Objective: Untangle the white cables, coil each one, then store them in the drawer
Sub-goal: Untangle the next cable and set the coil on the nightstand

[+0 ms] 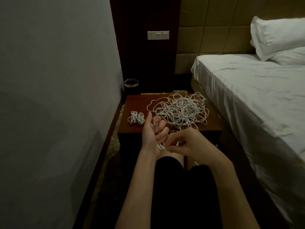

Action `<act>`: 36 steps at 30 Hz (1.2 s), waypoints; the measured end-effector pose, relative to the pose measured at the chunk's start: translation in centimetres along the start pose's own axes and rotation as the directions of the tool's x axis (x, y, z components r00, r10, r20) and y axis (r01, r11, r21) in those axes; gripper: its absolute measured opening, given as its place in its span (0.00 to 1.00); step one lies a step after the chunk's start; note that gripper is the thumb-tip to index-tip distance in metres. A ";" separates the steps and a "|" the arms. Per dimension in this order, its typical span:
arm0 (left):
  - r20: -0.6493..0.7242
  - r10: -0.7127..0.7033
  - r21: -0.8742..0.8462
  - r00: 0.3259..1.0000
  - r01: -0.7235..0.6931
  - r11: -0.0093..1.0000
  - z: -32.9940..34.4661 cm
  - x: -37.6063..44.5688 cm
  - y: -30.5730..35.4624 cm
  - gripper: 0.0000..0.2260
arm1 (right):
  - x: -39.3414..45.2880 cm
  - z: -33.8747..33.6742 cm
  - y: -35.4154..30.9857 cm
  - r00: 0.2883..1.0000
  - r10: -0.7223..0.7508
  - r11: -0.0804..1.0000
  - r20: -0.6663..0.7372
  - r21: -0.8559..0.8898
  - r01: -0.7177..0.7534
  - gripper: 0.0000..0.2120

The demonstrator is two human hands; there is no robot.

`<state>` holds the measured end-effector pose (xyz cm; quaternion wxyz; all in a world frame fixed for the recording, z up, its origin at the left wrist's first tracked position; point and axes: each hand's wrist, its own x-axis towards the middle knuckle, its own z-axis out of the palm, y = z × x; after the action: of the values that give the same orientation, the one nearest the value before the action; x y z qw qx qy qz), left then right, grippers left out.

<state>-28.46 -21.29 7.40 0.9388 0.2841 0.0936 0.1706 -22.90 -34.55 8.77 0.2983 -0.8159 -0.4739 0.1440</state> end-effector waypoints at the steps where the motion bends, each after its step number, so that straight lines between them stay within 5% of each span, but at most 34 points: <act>1: -0.003 0.009 0.014 1.000 -0.009 1.000 -0.1 0.0 0.2 0.21 | -0.2 -0.4 0.2 1.000 0.013 0.999 0.003 0.052 -0.013 0.12; 5: -0.009 0.079 0.022 0.997 -0.079 0.997 -0.7 -0.1 1.1 0.21 | -1.6 -2.4 1.5 0.998 0.061 0.973 -0.012 0.222 -0.057 0.01; 14: -0.009 0.079 0.299 0.997 -0.073 0.952 0.3 0.0 0.1 0.21 | -1.1 -1.4 -1.3 0.999 -0.051 0.994 0.012 0.096 0.049 0.01; 20: 0.049 -0.029 0.409 0.998 0.007 0.912 0.3 -0.2 -0.6 0.22 | 0.0 0.5 -2.0 0.980 -0.093 0.989 -0.177 0.096 0.112 0.10; 26: 0.033 -0.175 0.648 0.984 0.112 0.753 0.4 -0.5 -0.9 0.27 | -0.3 0.1 -1.0 0.961 -0.029 0.991 -0.274 0.120 0.064 0.17; 31: 0.051 -0.235 0.603 0.971 0.157 0.782 0.2 -0.5 -1.0 0.24 | -0.8 -0.9 -0.4 0.982 -0.027 0.932 -0.188 0.351 0.093 0.08; 36: 0.153 -0.282 0.432 0.947 0.192 0.881 -0.4 -0.3 -1.1 0.21 | -2.2 -3.1 0.5 0.947 -0.033 0.919 -0.320 0.362 0.155 0.04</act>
<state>-28.56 -22.05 6.49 0.8761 0.4783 0.0616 -0.0007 -22.07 -37.76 10.76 0.5284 -0.7304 -0.4234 0.0900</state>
